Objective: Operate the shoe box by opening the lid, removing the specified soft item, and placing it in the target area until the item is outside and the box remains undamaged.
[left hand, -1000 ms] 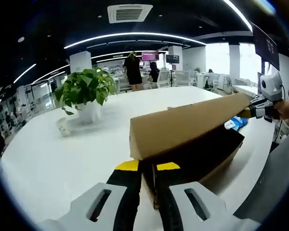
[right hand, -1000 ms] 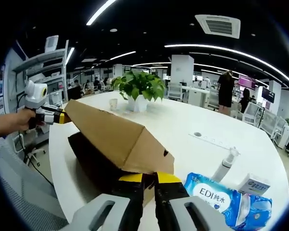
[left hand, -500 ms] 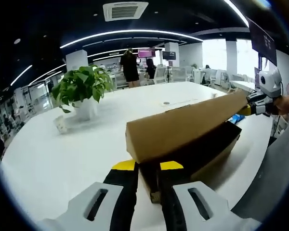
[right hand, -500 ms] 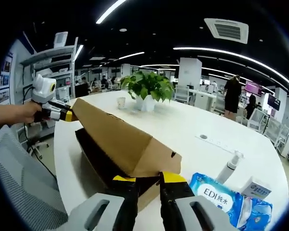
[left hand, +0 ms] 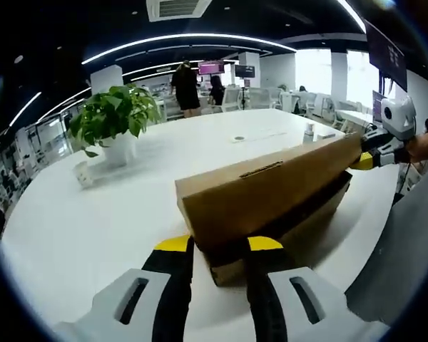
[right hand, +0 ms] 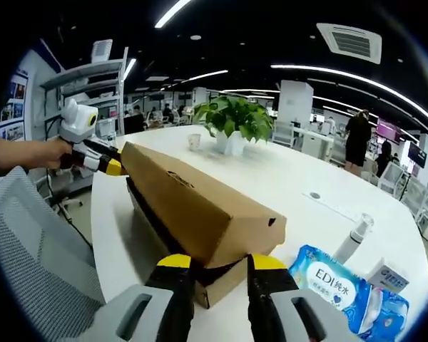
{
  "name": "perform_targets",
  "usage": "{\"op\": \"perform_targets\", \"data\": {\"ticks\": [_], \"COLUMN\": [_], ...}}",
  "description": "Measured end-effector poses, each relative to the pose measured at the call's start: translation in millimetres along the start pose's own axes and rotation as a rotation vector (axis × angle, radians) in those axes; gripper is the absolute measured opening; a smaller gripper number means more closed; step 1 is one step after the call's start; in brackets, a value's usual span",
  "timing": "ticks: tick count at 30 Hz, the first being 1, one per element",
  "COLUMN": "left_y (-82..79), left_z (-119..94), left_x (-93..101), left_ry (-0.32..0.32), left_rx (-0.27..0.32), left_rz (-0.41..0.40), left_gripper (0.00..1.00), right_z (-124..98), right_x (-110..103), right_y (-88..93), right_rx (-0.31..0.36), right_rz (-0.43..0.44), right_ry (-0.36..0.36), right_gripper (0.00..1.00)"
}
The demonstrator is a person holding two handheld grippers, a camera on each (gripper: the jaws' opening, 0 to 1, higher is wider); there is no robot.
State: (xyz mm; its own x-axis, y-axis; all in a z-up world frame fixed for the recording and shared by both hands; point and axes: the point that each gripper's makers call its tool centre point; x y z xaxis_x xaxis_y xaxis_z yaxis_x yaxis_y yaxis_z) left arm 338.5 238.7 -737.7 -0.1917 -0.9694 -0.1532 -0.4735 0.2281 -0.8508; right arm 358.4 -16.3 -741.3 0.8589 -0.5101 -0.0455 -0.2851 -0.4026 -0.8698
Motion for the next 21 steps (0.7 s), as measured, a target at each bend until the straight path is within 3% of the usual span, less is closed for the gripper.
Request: {"op": "perform_targets", "data": {"ticks": [21], "left_y": [24.3], "left_z": [3.5], "left_x": [11.1], "left_ry": [0.025], "left_rx": [-0.069], "left_rz": [0.031], "left_gripper": [0.36], "right_z": [9.4], "right_x": [-10.9], "right_y": [20.0], "right_rx": [-0.055], "right_rz": [0.014], "right_ry": [-0.049], "right_gripper": [0.35]}}
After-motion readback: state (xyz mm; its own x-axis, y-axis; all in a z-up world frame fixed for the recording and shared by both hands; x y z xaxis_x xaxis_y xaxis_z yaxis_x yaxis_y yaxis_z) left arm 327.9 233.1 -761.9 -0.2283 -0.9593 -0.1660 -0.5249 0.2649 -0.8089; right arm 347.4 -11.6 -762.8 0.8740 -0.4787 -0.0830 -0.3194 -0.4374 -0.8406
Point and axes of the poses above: the point that each gripper's makers call its tool centre point, and the gripper's own axes: z roughly forward along the fingers, x roughly to its right, y roughly out of its underside, and after that the axes turned 12 degrees about -y, right-handed
